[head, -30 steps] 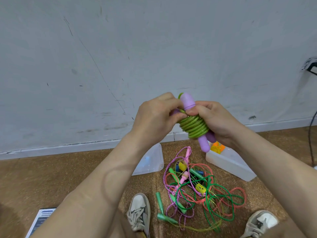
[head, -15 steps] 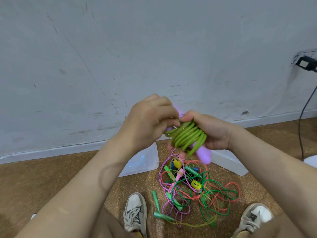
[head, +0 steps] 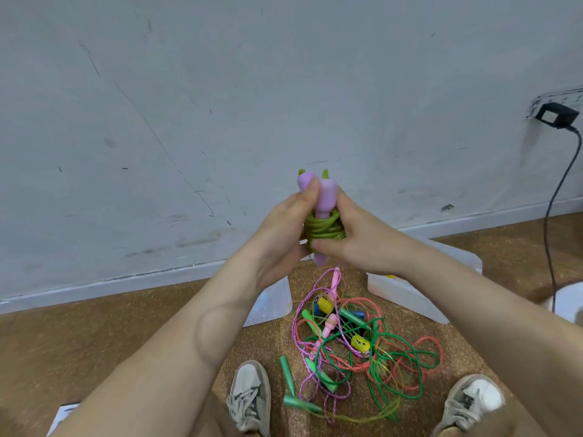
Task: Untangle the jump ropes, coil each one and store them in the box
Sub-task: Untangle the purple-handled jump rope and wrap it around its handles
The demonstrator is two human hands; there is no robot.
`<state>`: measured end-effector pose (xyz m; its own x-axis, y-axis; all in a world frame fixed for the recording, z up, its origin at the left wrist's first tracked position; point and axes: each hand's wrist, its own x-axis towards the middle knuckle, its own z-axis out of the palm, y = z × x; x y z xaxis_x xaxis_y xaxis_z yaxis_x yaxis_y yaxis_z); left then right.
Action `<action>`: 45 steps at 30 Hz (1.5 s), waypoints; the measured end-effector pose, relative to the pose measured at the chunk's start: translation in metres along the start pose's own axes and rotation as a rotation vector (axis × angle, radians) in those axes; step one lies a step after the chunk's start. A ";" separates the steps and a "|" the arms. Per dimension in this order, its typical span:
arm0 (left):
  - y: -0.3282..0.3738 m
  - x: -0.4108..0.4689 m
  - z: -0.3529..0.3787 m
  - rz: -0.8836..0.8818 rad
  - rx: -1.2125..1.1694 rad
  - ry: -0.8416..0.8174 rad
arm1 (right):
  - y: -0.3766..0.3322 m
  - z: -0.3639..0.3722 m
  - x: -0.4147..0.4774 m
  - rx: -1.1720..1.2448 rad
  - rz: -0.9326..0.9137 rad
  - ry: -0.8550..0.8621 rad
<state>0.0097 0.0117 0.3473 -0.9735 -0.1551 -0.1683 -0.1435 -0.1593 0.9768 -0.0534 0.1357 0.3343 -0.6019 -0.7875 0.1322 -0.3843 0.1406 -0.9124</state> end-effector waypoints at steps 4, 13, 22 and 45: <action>-0.007 0.008 0.016 0.127 -0.074 0.044 | 0.016 0.006 0.000 -0.232 -0.047 0.141; 0.017 0.032 0.059 0.074 -0.054 0.034 | 0.004 -0.061 -0.029 0.328 0.410 -0.041; -0.014 0.081 0.066 -0.085 -0.064 0.080 | 0.026 -0.151 -0.026 0.016 0.593 -0.161; -0.262 0.241 0.090 -0.053 0.861 -0.022 | 0.391 -0.121 0.000 0.046 1.238 0.334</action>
<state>-0.2037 0.1040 0.0627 -0.9635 -0.1485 -0.2228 -0.2658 0.6297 0.7299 -0.2883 0.2629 0.0248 -0.6871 0.0418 -0.7254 0.5750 0.6416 -0.5077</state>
